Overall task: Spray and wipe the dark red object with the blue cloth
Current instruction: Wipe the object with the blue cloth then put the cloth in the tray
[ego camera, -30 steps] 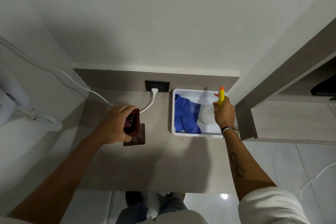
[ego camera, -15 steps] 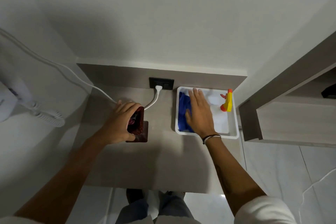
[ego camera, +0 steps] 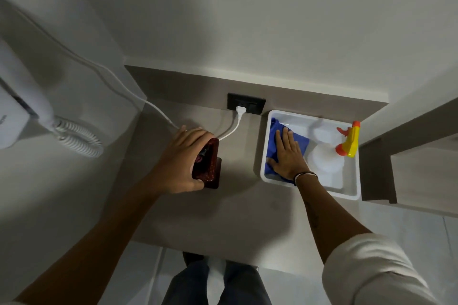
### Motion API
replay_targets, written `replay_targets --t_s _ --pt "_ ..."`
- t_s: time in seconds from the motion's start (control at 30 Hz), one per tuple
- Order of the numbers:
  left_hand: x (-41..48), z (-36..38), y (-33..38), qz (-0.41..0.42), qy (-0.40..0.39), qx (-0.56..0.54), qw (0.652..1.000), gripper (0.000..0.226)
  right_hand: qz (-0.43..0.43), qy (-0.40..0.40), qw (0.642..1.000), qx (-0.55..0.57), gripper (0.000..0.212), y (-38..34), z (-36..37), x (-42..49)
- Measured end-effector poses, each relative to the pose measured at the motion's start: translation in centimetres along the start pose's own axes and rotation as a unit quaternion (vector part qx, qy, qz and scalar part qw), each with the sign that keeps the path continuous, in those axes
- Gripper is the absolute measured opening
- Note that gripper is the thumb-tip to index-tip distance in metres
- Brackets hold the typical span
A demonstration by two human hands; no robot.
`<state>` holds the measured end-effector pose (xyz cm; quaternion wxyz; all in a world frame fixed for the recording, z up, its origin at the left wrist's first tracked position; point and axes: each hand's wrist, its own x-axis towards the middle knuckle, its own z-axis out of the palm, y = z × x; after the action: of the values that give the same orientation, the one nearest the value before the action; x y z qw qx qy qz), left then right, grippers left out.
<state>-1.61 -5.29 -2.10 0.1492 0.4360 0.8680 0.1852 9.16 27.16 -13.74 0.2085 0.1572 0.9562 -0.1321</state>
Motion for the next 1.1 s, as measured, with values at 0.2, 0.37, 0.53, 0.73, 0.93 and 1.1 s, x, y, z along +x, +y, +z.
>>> replay_targets --t_s 0.2,0.37,0.53,0.73,0.93,1.1 --pt "0.0 0.0 0.2 -0.002 0.01 0.001 1.0 0.109 0.014 0.031 0.999 0.025 0.081 -0.3 1.2 0.7" --pt "-0.1 0.0 0.3 -0.001 0.02 -0.005 1.0 0.108 0.045 0.114 0.968 0.218 0.049 -0.1 -0.7 -0.5" --pt "-1.1 -0.3 -1.1 -0.001 0.044 -0.069 0.997 0.107 0.095 0.28 0.849 0.438 0.042 -2.4 -3.2 -4.9" --pt "-3.7 0.5 -3.8 -0.058 0.054 -0.276 0.958 0.107 0.134 0.363 0.721 0.574 0.044 -8.4 -1.5 -12.6" --pt "-4.5 0.6 -5.6 -0.036 0.044 -0.273 0.96 0.11 0.066 0.32 0.738 0.591 0.06 -16.9 1.3 -15.0" --pt "-4.3 0.3 -5.2 0.015 0.06 -0.275 0.959 0.104 -0.084 0.258 0.838 0.474 0.07 -23.5 2.0 -13.4"
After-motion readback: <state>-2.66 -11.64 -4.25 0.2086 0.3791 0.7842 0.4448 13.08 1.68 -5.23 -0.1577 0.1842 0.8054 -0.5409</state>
